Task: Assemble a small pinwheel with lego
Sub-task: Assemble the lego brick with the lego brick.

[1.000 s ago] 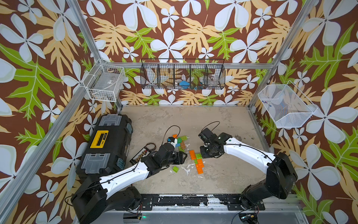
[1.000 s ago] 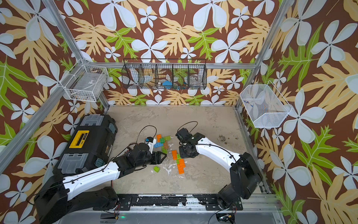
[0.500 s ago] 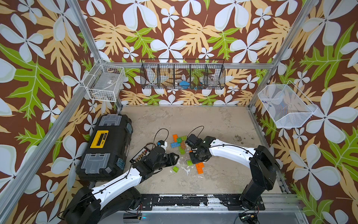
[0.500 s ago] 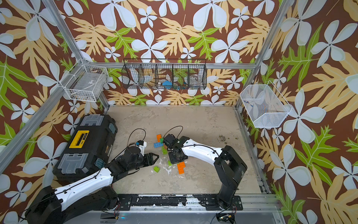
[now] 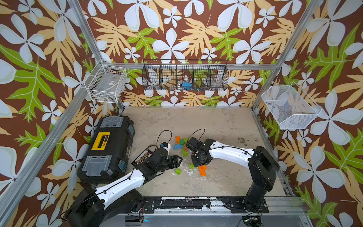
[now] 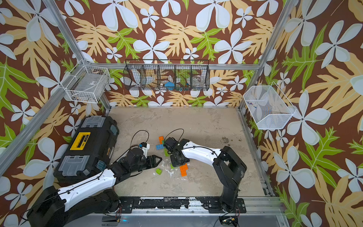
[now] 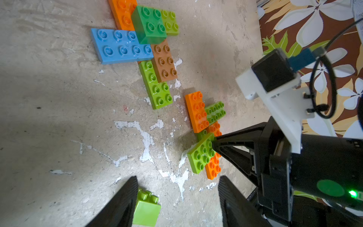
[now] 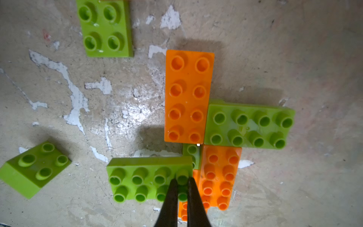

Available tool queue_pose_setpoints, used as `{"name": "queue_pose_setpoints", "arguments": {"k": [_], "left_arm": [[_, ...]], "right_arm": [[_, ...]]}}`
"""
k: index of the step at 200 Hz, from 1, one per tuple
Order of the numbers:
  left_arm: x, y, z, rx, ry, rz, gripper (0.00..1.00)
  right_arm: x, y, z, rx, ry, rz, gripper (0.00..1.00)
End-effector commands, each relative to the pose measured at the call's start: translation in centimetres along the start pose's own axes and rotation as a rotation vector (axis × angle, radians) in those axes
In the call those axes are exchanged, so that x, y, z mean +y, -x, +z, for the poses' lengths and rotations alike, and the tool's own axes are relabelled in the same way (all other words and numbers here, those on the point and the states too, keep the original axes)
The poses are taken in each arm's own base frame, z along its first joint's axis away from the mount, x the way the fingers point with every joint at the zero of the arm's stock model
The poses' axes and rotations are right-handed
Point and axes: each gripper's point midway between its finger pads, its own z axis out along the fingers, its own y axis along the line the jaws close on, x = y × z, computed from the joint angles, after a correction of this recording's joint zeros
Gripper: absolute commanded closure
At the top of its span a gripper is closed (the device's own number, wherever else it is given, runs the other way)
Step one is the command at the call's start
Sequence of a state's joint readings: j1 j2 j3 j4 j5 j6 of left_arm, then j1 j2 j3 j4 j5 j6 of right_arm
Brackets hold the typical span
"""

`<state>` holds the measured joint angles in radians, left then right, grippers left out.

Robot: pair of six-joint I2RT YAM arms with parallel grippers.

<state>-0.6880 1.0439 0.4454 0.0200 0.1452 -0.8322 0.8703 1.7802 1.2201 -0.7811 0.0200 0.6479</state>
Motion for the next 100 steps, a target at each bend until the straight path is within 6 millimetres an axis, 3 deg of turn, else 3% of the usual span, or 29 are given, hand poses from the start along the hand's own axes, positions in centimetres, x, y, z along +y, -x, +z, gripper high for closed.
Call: {"name": "queue_pose_setpoints", "arguments": {"k": [1, 100], "left_arm": [[-0.75, 0.57, -0.03, -0.014, -0.027, 0.004, 0.32], [-0.61, 0.63, -0.05, -0.012, -0.023, 0.006, 0.32]], "right_arm": [[-0.43, 0.19, 0.02, -0.006, -0.031, 0.01, 0.91], [-0.52, -0.02, 0.77, 0.004, -0.037, 0.017, 0.91]]}}
